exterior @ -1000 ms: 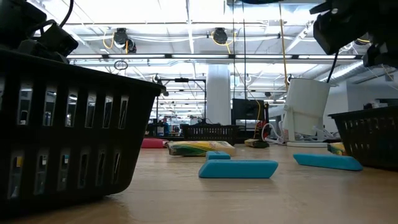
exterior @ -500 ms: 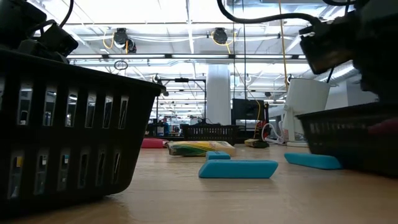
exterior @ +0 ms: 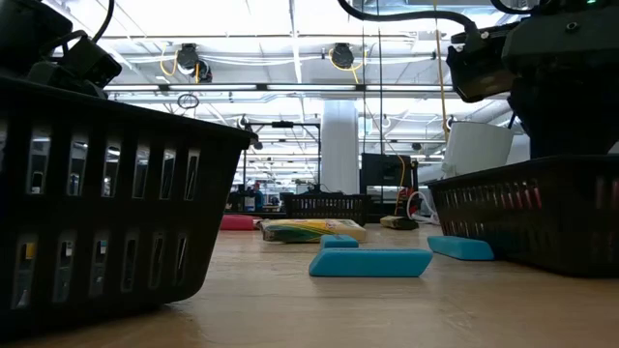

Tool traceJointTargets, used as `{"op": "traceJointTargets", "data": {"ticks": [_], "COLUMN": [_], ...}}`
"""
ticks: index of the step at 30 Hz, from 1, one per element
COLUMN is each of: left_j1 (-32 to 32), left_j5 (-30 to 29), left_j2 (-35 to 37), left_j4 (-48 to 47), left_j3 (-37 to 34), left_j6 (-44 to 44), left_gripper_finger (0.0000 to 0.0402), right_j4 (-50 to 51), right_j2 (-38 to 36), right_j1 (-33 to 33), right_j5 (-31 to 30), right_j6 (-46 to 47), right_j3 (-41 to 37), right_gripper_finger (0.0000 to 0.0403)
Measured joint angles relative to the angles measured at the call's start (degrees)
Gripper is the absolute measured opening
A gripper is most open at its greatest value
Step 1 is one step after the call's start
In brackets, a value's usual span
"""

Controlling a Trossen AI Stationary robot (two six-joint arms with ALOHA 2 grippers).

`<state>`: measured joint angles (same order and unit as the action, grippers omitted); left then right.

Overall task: Pick & Place School Supplies
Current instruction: Put the pink hole puncher into the bottom right black bin, then put the yellow crayon box into the top black bin

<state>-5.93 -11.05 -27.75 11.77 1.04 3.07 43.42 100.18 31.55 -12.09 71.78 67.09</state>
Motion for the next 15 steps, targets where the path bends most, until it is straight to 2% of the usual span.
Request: {"op": "traceJointTargets", "data": {"ticks": [3,6,15], "left_j1": [0.0,0.0,0.02], "left_j5": [0.0,0.0,0.02], "left_j2": [0.0,0.0,0.0], "left_j4": [0.0,-0.06,-0.48], "left_j3": [0.0,0.0,0.0], "left_j6": [-0.03,-0.09,-0.07], "left_gripper_finger": [0.025,0.025,0.025], "right_j4": [0.12,0.35,7.98], "right_j2": [-0.02,-0.02,0.09], "right_j1": [0.02,0.46,4.78], "right_j5": [-0.07,0.06,4.95], "right_j6": [-0.43,0.23,8.34], "right_j3": [0.0,0.0,0.0], "right_gripper_finger": [0.0186,0.0207,0.0198]}}
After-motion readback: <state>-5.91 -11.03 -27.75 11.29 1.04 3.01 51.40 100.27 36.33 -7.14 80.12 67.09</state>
